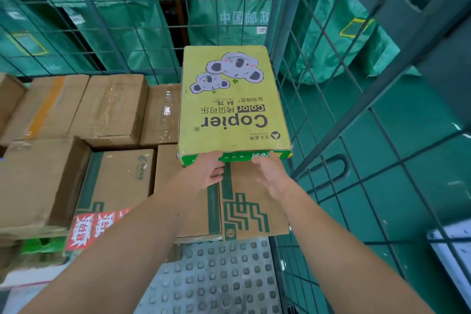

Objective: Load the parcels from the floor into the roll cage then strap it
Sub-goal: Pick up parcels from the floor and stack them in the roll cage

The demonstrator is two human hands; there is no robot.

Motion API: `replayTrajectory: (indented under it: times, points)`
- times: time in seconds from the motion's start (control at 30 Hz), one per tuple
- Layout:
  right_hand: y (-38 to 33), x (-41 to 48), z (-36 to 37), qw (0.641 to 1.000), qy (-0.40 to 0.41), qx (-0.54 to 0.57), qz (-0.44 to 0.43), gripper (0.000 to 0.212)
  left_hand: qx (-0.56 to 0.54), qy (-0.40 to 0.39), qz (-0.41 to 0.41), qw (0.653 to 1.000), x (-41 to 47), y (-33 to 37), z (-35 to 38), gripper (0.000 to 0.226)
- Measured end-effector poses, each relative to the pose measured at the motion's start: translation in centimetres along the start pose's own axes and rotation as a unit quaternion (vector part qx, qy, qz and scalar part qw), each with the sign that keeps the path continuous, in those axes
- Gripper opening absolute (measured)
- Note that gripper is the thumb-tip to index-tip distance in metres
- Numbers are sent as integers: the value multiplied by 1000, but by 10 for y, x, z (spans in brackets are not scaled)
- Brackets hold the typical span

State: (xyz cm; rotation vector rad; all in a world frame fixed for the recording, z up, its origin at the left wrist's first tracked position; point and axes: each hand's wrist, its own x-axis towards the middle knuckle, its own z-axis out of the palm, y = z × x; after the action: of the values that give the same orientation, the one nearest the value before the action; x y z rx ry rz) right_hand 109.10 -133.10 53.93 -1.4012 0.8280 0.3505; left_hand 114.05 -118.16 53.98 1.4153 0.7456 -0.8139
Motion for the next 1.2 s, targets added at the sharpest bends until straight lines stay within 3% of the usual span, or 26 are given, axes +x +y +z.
replayTrajectory:
  times: [0.13, 0.27, 0.37, 0.5, 0.57, 0.83, 0.9, 1.07, 1.2]
  points:
    - [7, -21, -2, 999, 37, -11, -23, 43, 74, 24, 39, 996, -28, -2, -11, 35]
    - [18, -63, -3, 998, 30, 27, -38, 63, 130, 19, 71, 989, -59, -13, -16, 29]
    - [33, -101, -5, 996, 60, 45, -39, 69, 156, -19, 81, 984, -83, -26, -18, 12]
    - [63, -161, -4, 986, 130, 71, -73, 53, 212, -84, 117, 967, -108, -54, -22, 33]
    - [87, -191, 0, 977, 162, 108, -86, 51, 235, -114, 129, 957, -125, -72, -27, 31]
    - [213, -308, 16, 923, 284, 250, -64, 55, 354, -238, 148, 892, -188, -181, -45, 6]
    - [248, -338, 15, 907, 314, 277, -52, 56, 388, -262, 150, 871, -206, -212, -45, 20]
    - [328, -413, 2, 842, 408, 350, -41, 56, 464, -319, 161, 811, -259, -289, -26, 5]
    - [389, -474, -12, 797, 472, 377, -27, 55, 502, -372, 160, 764, -301, -360, -7, 17]
